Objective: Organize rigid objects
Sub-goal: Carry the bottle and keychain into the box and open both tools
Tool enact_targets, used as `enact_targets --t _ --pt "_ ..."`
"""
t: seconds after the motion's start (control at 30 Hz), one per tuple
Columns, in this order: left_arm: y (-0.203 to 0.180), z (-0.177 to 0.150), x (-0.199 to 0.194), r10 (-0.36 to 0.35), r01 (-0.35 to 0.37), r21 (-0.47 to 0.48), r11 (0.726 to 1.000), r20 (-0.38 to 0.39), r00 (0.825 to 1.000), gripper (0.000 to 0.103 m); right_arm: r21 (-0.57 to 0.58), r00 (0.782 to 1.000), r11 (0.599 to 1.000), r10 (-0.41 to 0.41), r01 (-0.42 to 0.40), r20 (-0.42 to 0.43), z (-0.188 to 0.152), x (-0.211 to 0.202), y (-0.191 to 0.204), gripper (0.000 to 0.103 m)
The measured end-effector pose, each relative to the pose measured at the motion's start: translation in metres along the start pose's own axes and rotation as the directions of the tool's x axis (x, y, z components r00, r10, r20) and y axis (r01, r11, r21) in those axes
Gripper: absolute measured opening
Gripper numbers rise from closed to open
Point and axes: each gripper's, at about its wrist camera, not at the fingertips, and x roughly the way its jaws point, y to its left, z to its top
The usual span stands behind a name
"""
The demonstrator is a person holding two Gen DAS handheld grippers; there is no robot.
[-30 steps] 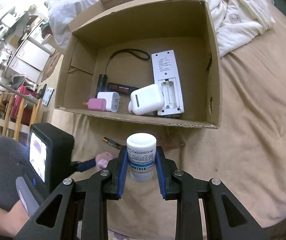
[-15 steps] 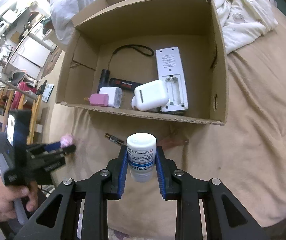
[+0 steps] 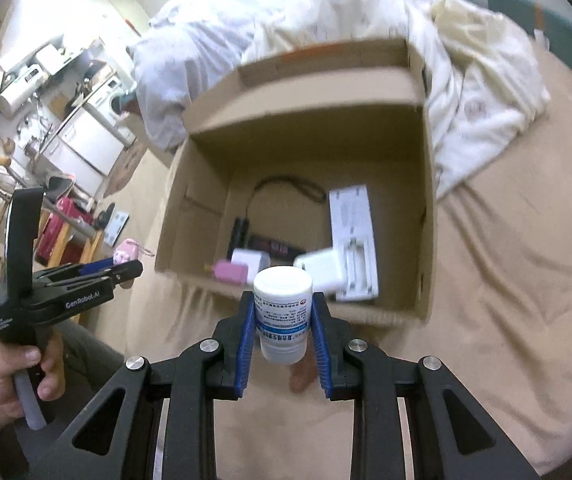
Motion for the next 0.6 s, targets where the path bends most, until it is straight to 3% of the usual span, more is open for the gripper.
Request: enact_targets --t 0.2,0.33,0.6 --pt "-0.015 0.02 0.004 -0.004 0.003 0.032 0.999 0.052 0.999 0.033 -0.033 0.997 0.999 -0.021 0.023 0.08 0.022 -0.002 0.007 0.028" --pt "-0.032 0.032 0.021 -0.014 0.011 0.065 0.998 0.047 0.999 0.033 -0.044 0.993 0.998 -0.045 0.051 0.113 0.043 0.007 0.005 0.028" --pt "-0.056 0.058 0.047 0.004 -0.013 0.138 0.99 0.069 0.998 0.033 -0.017 0.994 0.995 -0.093 0.094 0.065 0.068 0.043 -0.01 0.028"
